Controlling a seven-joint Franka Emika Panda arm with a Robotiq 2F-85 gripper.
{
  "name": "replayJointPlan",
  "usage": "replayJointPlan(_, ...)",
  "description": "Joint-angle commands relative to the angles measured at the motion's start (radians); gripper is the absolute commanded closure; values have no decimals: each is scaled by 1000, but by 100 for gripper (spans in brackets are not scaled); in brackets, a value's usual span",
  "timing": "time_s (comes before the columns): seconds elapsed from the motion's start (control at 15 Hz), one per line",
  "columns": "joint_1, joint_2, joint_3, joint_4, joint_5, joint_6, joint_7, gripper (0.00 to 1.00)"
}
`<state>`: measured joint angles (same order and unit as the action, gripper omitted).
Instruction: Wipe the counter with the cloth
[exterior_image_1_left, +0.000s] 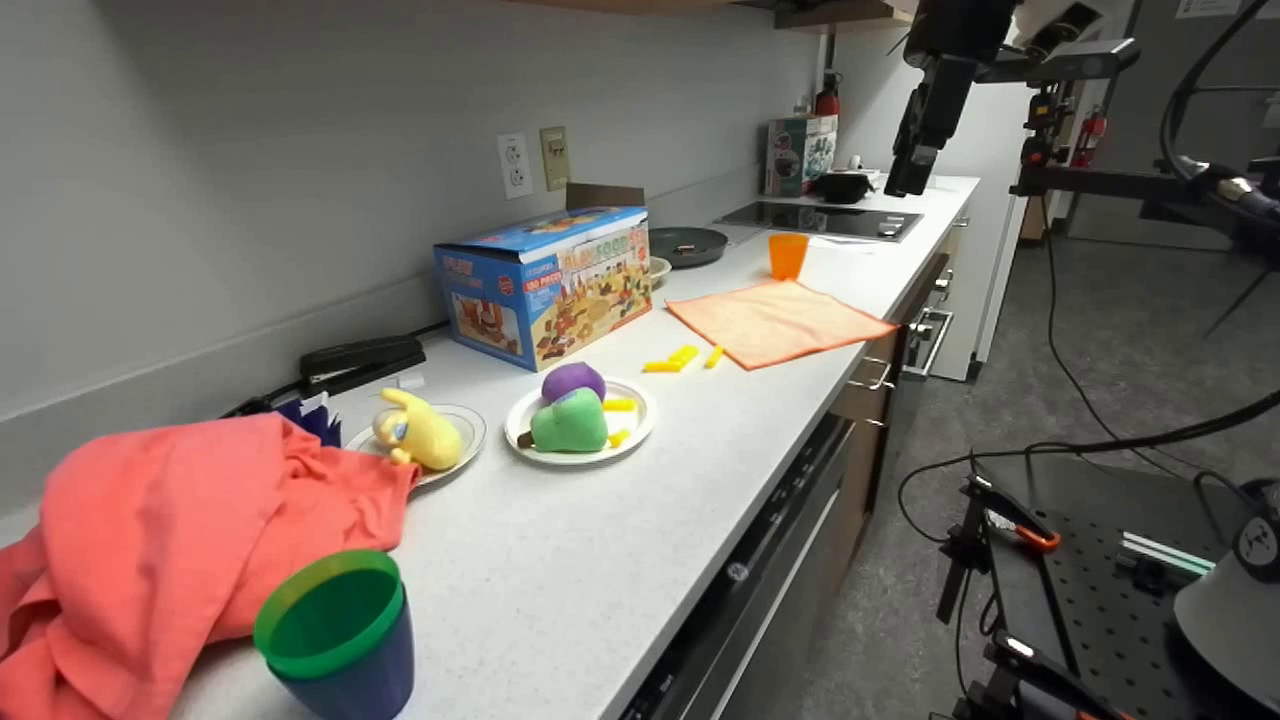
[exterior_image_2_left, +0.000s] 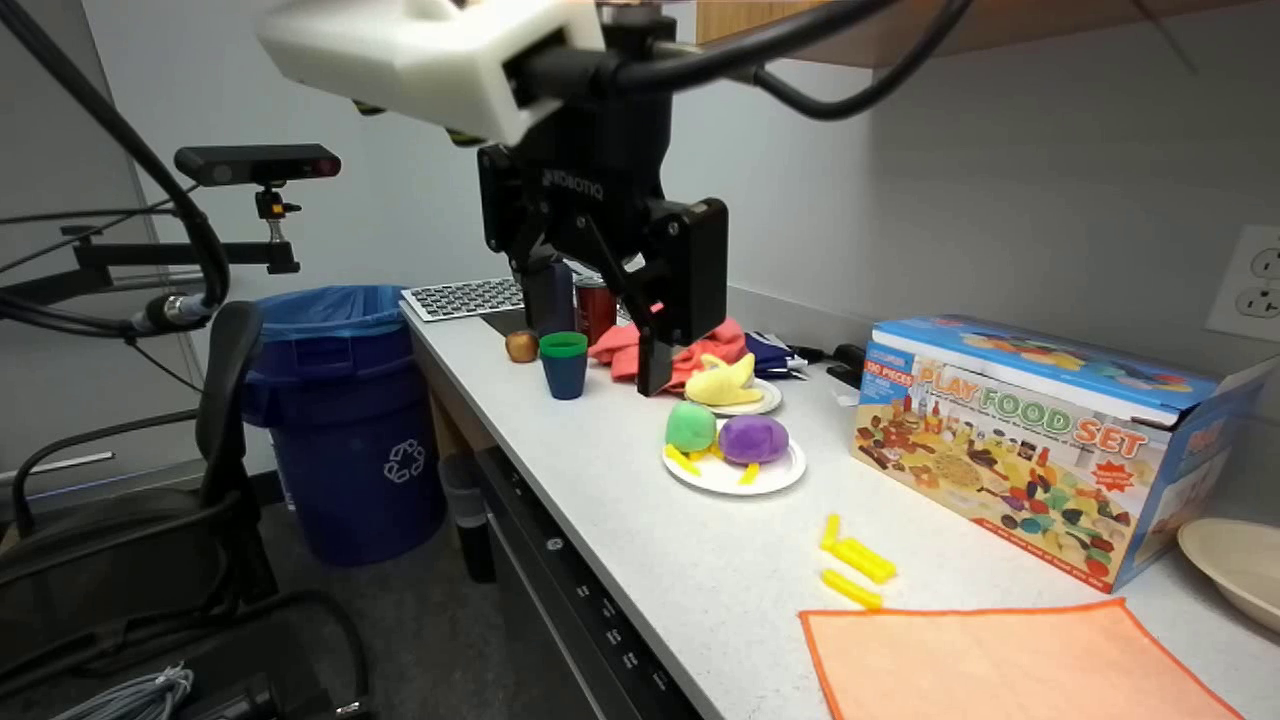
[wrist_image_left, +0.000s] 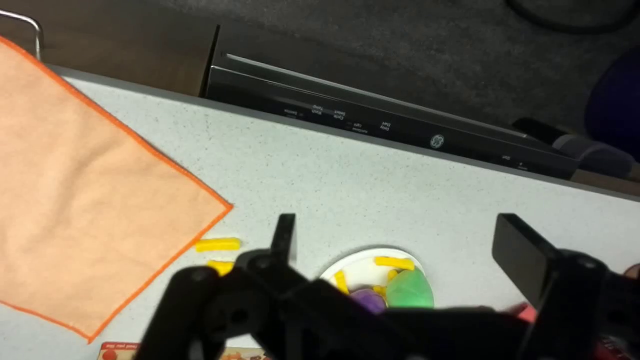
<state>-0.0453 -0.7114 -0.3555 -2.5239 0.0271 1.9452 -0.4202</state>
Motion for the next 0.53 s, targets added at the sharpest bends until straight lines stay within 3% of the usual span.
replayJointPlan(0.0,-18,5,15,2,12,-3,-10,0)
replayJointPlan(0.47,-22,55,36,19,-1,16,28,0)
